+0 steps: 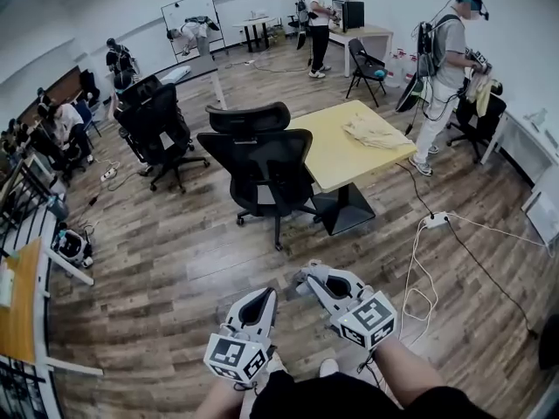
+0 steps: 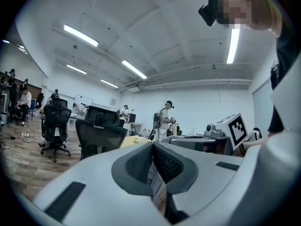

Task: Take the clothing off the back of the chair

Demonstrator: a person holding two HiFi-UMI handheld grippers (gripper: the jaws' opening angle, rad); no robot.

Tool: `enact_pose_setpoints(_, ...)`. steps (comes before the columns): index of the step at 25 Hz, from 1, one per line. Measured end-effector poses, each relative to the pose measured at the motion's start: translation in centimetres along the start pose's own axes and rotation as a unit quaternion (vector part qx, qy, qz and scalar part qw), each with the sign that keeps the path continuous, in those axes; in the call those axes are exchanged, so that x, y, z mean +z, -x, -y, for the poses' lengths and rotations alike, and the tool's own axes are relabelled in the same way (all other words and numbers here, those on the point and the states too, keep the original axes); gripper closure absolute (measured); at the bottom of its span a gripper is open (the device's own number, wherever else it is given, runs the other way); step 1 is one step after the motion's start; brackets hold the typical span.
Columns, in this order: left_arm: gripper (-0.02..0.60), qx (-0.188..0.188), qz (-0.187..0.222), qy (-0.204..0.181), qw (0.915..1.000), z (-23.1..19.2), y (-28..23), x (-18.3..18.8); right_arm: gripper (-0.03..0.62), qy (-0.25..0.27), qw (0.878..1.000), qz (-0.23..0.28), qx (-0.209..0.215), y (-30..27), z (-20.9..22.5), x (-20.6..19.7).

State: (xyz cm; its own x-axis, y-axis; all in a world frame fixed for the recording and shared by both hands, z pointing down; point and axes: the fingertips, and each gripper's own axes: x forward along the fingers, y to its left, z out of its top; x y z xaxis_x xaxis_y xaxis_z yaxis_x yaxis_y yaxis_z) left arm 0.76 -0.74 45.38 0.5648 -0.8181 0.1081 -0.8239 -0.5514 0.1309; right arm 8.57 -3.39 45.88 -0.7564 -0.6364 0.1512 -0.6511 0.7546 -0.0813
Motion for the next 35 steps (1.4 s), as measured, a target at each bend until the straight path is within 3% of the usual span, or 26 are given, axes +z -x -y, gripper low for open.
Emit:
enact_pose_setpoints(15, 0.564, 0.013, 0.014, 0.000, 0.9998, 5.9, 1.9, -0.3, 0.568, 0.009, 1.000, 0.013, 0.007, 6.4, -0.8, 0.2)
enact_pose_setpoints(35, 0.564, 0.025, 0.013, -0.007, 0.9996, 6.2, 2.3, 0.1, 0.567, 0.013, 0.999, 0.023, 0.024, 6.2, -1.8, 0.7)
